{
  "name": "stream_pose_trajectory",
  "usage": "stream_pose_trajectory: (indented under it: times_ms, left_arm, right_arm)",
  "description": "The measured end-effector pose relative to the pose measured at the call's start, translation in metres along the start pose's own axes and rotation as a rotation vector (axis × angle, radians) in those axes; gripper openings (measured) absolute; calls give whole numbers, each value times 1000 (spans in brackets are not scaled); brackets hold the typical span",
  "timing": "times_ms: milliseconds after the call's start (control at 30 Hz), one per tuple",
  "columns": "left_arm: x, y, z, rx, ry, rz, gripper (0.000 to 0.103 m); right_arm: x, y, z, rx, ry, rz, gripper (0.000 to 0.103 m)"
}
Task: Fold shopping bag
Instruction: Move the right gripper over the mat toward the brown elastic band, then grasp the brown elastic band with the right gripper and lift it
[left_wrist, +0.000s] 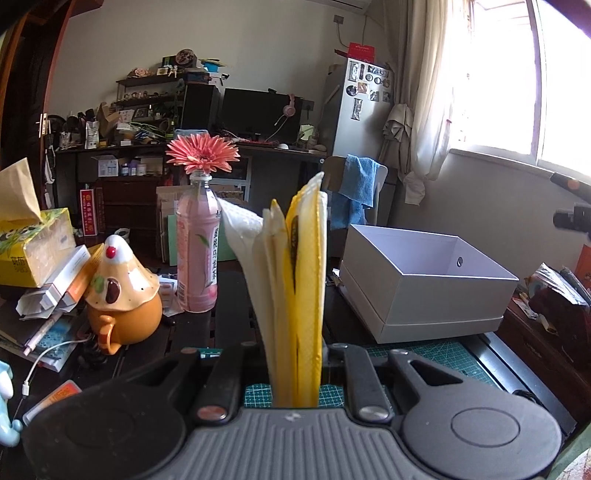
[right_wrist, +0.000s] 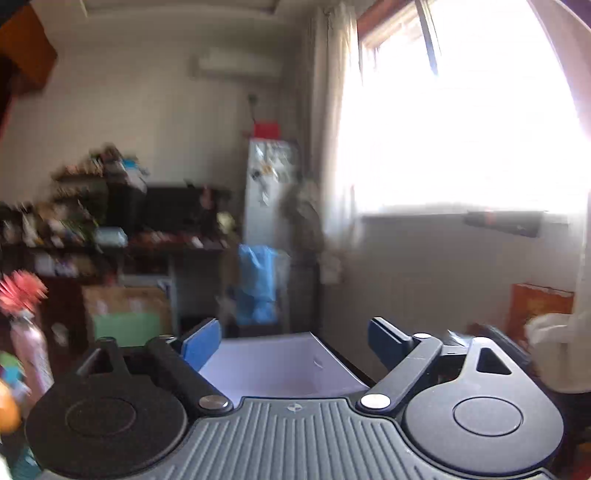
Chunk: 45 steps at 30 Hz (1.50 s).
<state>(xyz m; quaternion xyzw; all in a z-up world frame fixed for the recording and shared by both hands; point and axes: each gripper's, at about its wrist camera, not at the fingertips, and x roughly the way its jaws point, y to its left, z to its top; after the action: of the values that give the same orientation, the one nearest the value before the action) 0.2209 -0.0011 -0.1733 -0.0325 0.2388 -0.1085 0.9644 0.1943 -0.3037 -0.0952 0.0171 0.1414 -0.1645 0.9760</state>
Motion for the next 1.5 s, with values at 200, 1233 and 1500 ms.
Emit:
stream_pose_trajectory:
  times_ms: [200,1233,1500]
  left_arm:
    - [1,-3,-2,36,13,-24,11]
    - [31,4,-18,49,164,-72,8]
    - [32,-6,-23,118,165,-63,9]
  right_arm:
    - [42,-55,-5,56,273,151,31]
    - [126,-22,-117,-699,1058,612,35]
    - [122,-39,-110,-649,1052,711,4]
